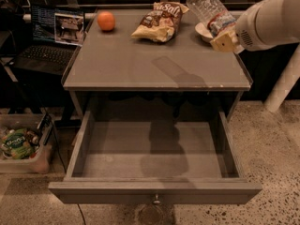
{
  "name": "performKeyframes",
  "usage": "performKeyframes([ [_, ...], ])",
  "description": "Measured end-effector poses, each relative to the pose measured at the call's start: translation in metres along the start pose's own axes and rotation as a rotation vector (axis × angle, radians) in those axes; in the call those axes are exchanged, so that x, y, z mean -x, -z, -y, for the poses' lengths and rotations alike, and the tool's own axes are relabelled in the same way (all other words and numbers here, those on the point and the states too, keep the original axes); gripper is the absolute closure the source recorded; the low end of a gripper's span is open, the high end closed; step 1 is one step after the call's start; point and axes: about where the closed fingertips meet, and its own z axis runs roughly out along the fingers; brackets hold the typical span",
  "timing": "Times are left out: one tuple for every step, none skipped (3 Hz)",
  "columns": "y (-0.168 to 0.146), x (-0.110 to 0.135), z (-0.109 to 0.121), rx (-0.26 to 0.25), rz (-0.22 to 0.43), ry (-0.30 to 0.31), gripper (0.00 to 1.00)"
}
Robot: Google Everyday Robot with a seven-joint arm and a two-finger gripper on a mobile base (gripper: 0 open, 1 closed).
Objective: Place water bottle into top drawer
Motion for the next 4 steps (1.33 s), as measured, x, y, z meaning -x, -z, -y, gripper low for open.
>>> performKeyframes([
  [0.021, -0.039, -0.020, -0.077, -0.092, -0.053, 1.00],
  [0.029, -0.068, -0.038, -0.105, -0.167, -0.136, 1.00],
  [0.025, -0.096, -0.058, -0.092, -0.247, -0.199, 1.00],
  [0.017, -0.121, -0.053, -0.029, -0.225, -0.316, 1.00],
])
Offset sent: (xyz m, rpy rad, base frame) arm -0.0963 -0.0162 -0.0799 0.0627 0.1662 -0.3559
